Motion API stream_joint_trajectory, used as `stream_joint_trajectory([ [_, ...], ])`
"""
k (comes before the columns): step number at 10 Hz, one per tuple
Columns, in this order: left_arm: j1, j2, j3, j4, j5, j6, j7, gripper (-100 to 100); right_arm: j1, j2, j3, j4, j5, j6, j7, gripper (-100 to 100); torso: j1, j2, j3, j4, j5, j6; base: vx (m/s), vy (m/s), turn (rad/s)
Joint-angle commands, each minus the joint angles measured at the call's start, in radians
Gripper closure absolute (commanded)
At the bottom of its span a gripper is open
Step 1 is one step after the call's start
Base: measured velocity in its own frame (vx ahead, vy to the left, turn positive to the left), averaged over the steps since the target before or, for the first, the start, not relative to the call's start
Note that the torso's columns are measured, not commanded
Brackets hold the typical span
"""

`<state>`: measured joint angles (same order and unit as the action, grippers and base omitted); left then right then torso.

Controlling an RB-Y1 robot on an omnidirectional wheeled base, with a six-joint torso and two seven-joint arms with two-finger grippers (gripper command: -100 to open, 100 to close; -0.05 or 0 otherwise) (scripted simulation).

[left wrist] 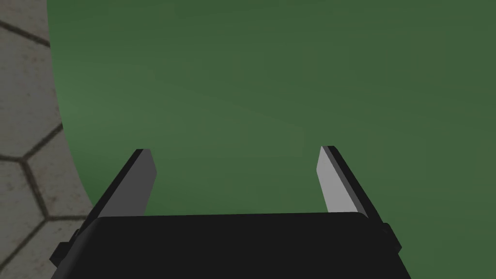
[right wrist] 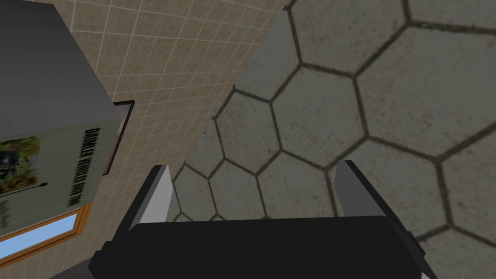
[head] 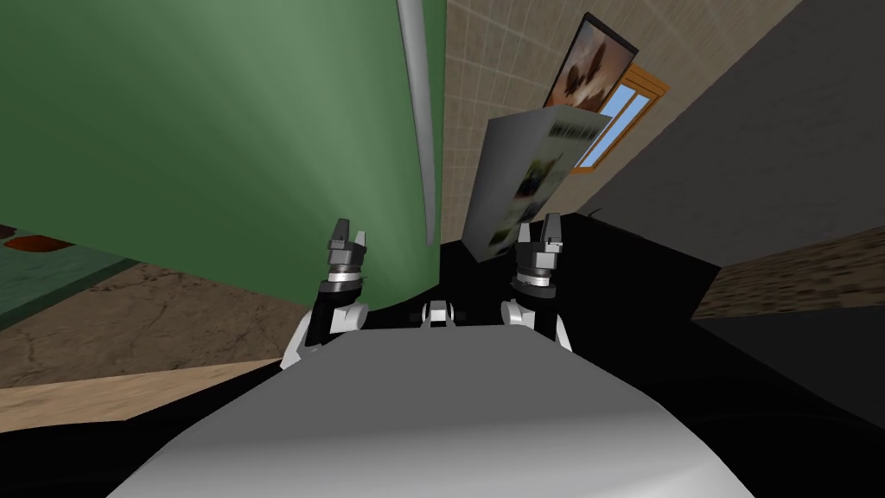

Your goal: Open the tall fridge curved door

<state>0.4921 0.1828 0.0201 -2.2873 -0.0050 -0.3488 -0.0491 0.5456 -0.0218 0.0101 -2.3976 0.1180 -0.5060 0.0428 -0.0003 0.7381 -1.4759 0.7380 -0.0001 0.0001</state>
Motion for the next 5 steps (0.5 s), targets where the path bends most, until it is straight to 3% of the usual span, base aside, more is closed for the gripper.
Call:
stream_joint_trajectory([
  [1,-0.012,0.034,-0.018,-0.025,-0.028,0.064,-0.014,-100,0.000,0.000,0.000,0.000,0.000,0.000,0.000,0,0.000,-0.001,0.000,0.000,0.000,0.000,0.041,-0.027,-0.013],
  [5,-0.034,0.077,-0.046,-0.061,-0.075,0.165,-0.034,-100,0.000,0.000,0.000,0.000,0.000,0.000,0.000,0,0.000,0.000,0.000,0.000,0.000,0.000,0.042,-0.036,-0.014],
])
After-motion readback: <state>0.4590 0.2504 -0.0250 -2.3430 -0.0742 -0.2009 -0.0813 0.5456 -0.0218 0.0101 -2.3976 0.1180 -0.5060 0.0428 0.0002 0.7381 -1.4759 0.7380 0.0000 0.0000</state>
